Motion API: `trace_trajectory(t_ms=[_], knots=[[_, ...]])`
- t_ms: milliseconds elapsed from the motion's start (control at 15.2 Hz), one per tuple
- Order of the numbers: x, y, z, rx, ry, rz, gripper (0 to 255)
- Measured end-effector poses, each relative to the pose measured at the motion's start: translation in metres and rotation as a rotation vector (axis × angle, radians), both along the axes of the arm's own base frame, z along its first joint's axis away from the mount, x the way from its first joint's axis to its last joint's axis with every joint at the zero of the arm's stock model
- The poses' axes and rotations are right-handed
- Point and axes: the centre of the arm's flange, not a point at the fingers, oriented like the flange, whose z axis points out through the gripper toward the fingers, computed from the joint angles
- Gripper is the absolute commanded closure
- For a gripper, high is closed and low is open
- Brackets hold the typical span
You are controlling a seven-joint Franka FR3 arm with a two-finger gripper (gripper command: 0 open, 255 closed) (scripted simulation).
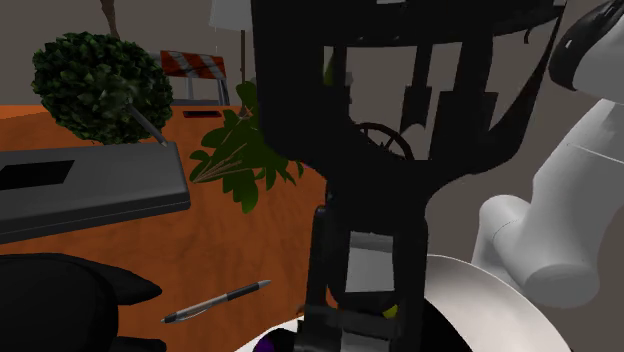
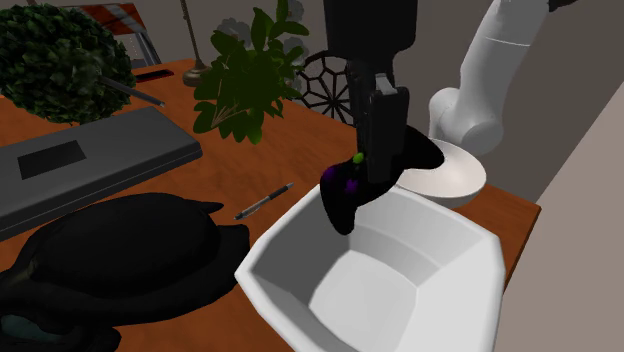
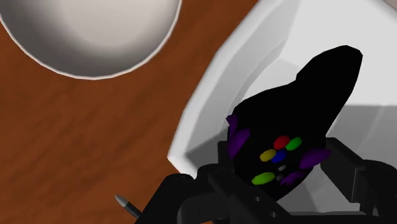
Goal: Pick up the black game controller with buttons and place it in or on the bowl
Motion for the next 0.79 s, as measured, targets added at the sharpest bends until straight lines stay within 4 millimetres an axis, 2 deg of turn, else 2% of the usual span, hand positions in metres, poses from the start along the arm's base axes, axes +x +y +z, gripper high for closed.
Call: trace_trajectory(t_ms=[198,330,792], knots=[[-0.022,0.031,0.001,0.001,0.0,0.001,255],[-0.035,0.044,-0.004,0.0,0.001,-0.002,255],[-0.039,0.048,-0.038,0.0,0.001,-0.003,255]])
